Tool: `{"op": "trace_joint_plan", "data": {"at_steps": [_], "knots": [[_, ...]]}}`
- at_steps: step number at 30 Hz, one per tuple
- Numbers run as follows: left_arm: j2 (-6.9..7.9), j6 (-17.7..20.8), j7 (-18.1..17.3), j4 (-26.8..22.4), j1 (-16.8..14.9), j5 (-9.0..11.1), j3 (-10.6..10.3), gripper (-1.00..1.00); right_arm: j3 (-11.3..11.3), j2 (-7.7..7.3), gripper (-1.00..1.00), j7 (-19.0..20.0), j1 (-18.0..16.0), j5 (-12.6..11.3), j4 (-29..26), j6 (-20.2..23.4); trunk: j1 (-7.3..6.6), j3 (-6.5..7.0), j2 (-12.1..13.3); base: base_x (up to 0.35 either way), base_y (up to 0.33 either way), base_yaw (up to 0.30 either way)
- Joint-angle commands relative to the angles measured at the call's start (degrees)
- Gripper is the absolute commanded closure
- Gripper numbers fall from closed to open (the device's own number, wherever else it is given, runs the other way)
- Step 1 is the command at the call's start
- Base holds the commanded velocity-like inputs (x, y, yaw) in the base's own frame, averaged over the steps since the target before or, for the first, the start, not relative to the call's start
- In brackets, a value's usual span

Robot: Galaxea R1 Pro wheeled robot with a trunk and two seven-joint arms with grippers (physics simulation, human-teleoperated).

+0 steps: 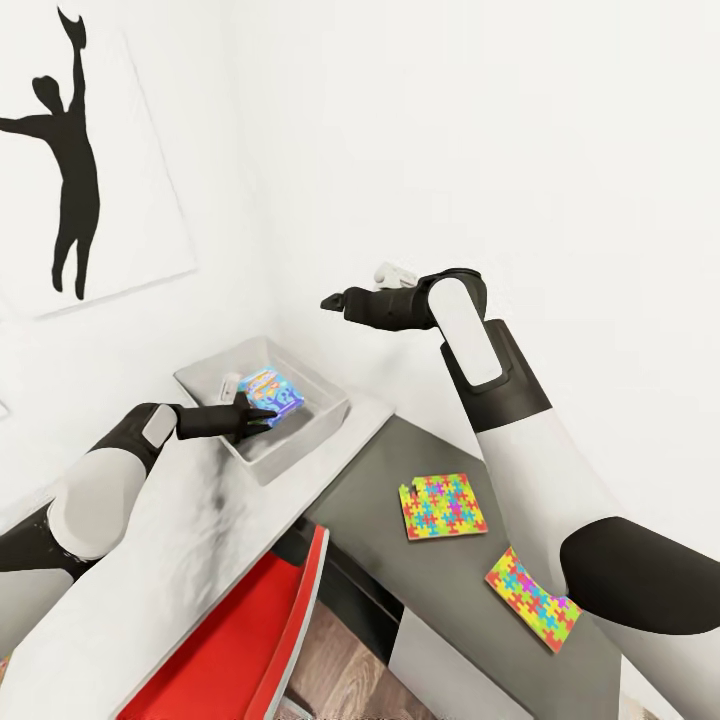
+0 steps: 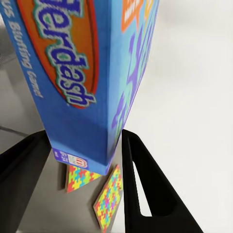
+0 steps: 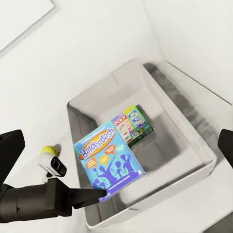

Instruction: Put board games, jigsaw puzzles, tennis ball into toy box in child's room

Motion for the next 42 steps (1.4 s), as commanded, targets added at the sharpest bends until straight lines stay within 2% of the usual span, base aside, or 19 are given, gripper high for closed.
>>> {"op": "trace_joint_plan", "data": {"at_steps": [1, 13, 24, 30, 42], "knots": [[-0.01, 0.3, -0.1, 0.0, -0.1, -0.2, 0.3, 1.00, 0.0, 0.00, -1.00, -0.6, 0.0, -0.6, 0.0, 0.1, 0.01, -0.16, -0.1, 0.000, 0.000, 0.000], [-0.23, 0.3, 0.0, 0.0, -0.1, -0.6, 0.2, 1.00, 0.2, 0.00, -1.00, -0.6, 0.1, -0.6, 0.0, -0.2, 0.01, -0.30, -0.1, 0.000, 0.000, 0.000], [-0.43, 0.3, 0.4, 0.0, -0.1, -3.5, 0.4, 1.00, 0.3, 0.00, -1.00, -0.6, 0.1, -0.6, -0.1, -0.1, 0.01, -0.30, -0.1, 0.000, 0.000, 0.000], [-0.45, 0.3, 3.1, 0.0, -0.1, -3.7, 0.6, 1.00, 0.4, 0.00, -1.00, -0.5, 0.1, -0.6, -0.1, -0.2, 0.01, -0.30, -0.1, 0.000, 0.000, 0.000], [-0.46, 0.3, 3.7, 0.0, -0.1, -3.7, 0.8, 1.00, 0.4, 0.00, -1.00, -0.5, 0.1, -0.6, 0.0, -0.4, 0.01, -0.30, -0.1, 0.000, 0.000, 0.000]]}}
